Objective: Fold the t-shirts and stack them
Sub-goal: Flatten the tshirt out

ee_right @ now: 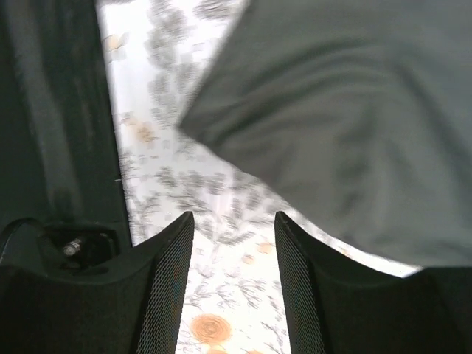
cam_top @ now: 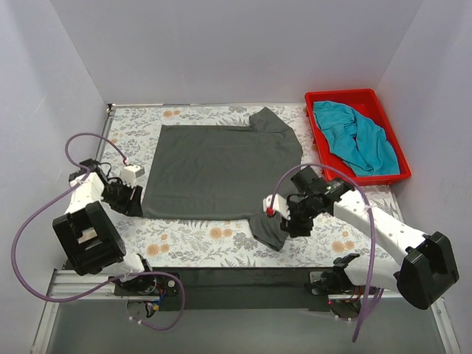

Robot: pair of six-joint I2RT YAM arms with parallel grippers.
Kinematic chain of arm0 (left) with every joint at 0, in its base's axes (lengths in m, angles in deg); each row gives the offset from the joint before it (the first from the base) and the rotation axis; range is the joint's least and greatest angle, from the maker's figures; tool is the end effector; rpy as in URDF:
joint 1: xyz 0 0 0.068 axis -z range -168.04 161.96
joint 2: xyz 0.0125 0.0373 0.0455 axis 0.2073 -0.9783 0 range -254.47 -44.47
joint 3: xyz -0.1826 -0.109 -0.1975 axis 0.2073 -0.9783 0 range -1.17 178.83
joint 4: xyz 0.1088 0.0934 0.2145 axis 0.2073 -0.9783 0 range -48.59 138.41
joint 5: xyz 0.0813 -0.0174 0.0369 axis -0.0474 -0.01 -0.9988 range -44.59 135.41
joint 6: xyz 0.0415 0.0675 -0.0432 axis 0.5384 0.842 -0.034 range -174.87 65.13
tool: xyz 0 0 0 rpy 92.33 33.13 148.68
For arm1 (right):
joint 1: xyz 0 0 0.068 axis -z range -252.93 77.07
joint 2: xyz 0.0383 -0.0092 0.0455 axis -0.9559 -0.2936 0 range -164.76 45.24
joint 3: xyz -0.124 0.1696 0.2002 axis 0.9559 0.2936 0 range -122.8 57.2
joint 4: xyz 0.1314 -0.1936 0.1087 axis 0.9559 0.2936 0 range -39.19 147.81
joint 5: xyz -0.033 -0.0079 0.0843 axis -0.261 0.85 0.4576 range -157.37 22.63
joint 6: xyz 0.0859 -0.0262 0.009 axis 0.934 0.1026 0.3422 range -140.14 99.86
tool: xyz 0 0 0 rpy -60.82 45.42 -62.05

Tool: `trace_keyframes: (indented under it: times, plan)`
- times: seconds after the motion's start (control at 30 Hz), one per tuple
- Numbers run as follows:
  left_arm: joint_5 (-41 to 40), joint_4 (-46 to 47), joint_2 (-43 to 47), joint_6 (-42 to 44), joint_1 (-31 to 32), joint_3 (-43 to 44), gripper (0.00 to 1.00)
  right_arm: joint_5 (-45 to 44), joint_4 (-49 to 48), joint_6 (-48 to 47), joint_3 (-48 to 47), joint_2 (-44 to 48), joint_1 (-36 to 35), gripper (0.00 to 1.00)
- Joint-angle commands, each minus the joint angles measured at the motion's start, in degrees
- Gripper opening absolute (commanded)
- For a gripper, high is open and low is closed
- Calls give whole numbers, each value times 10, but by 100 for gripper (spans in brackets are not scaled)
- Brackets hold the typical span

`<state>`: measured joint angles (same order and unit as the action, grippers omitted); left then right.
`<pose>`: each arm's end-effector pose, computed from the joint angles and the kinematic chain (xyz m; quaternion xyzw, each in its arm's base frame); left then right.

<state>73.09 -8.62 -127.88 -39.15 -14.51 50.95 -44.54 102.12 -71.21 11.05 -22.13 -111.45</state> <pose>0.2219 0.0687 0.1742 -0.0875 0.9669 -0.2181 0.0993 0.1390 0.1508 0.2009 -0.7040 0.6664 0.1781 0.1693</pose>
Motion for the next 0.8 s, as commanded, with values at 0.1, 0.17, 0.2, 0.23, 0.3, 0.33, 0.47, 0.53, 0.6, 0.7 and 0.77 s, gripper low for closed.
trace_keyframes:
  times: [0.1,0.17,0.2,0.23,0.3,0.33,0.47,0.53,0.6,0.7,0.77]
  plan:
    - [100,-14,-34,-46,19,125,47,5,9,45,-122,-80,129,38]
    - [97,20,-53,-106,45,133,45,-3,-3,72,-126,-105,131,29]
    - [96,48,-64,-121,50,135,44,-13,-15,83,-126,-122,131,28]
    - [91,60,-81,-134,65,141,43,-17,-32,93,-127,-130,132,27]
    - [80,96,-98,-177,78,142,42,-33,-46,117,-134,-153,131,26]
    - [68,108,-111,-188,89,138,41,-40,-56,123,-136,-161,131,25]
    - [35,162,-141,-231,107,113,37,-90,-85,136,-114,-208,131,25]
    - [-21,183,-161,-230,107,67,31,-138,-103,139,-89,-238,131,25]
    - [-47,191,-158,-227,106,41,30,-149,-109,139,-80,-245,130,25]
    - [-70,190,-142,-225,94,-10,27,-161,-111,133,-60,-250,126,25]
    - [-80,189,-125,-219,82,-32,26,-162,-108,128,-35,-243,111,25]
